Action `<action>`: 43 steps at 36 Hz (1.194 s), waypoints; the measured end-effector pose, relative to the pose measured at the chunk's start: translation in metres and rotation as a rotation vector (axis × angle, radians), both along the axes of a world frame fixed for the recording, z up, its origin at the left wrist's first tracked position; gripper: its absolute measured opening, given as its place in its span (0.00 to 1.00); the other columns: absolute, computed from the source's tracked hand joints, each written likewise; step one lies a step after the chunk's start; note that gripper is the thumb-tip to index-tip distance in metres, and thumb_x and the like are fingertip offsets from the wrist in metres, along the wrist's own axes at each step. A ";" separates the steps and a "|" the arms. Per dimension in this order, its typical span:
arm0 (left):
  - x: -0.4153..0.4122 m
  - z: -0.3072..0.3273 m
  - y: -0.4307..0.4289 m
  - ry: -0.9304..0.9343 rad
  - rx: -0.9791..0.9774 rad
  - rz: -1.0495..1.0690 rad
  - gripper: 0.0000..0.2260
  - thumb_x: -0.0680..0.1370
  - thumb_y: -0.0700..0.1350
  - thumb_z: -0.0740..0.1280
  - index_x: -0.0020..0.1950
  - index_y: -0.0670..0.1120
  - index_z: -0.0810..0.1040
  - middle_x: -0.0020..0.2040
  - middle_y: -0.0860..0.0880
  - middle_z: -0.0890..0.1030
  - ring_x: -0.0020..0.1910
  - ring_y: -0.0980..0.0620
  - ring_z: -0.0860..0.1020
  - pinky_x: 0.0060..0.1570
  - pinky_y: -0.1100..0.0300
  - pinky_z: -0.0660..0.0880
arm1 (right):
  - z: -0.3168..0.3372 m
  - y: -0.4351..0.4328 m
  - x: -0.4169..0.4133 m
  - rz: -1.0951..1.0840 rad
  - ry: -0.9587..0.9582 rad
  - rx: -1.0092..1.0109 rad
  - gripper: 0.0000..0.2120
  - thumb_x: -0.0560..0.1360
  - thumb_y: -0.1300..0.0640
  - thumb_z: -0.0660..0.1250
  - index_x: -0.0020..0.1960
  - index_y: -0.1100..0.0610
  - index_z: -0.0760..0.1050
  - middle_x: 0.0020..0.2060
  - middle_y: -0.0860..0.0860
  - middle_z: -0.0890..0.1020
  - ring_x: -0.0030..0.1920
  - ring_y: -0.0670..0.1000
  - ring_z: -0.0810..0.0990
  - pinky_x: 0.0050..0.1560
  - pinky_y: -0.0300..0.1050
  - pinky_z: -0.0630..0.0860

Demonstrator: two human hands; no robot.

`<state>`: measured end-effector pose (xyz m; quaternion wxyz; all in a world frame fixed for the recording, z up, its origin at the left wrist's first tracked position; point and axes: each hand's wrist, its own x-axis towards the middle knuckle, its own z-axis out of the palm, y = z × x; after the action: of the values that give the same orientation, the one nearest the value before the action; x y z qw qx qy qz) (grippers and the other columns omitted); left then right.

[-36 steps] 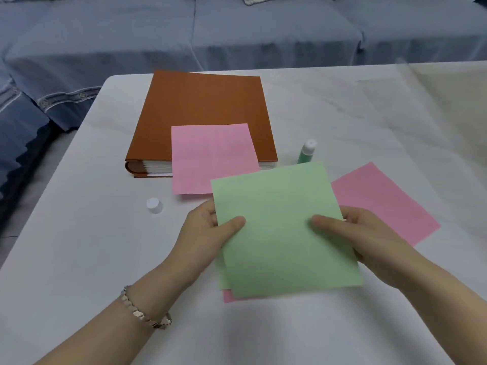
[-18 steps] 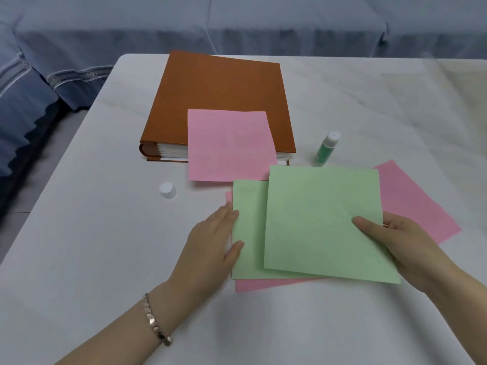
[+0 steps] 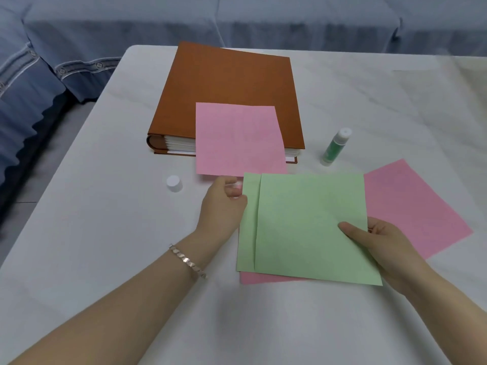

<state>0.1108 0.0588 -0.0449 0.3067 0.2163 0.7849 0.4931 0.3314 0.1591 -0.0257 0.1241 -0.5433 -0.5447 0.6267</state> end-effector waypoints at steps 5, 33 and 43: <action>0.002 -0.001 -0.004 0.051 -0.056 -0.049 0.09 0.75 0.37 0.67 0.53 0.46 0.76 0.39 0.53 0.79 0.40 0.54 0.78 0.41 0.68 0.72 | 0.004 -0.002 0.003 0.025 0.003 0.004 0.06 0.75 0.60 0.66 0.49 0.60 0.80 0.41 0.55 0.86 0.37 0.55 0.84 0.39 0.46 0.80; 0.000 -0.003 -0.040 -0.183 -0.071 -0.028 0.06 0.76 0.35 0.66 0.43 0.44 0.80 0.33 0.50 0.83 0.30 0.56 0.81 0.31 0.65 0.77 | 0.005 -0.024 -0.008 0.182 -0.116 0.031 0.05 0.74 0.59 0.67 0.46 0.59 0.81 0.38 0.55 0.86 0.39 0.58 0.84 0.45 0.54 0.79; 0.004 -0.005 -0.042 -0.168 0.004 -0.010 0.10 0.75 0.36 0.68 0.52 0.48 0.76 0.32 0.52 0.82 0.30 0.57 0.80 0.31 0.64 0.77 | 0.002 -0.024 -0.010 0.197 -0.134 0.069 0.05 0.75 0.60 0.67 0.45 0.59 0.81 0.37 0.54 0.86 0.38 0.56 0.85 0.45 0.54 0.79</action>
<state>0.1144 0.0165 -0.0503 0.3735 0.1785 0.7542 0.5097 0.3216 0.1348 -0.0232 0.0438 -0.5234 -0.6237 0.5789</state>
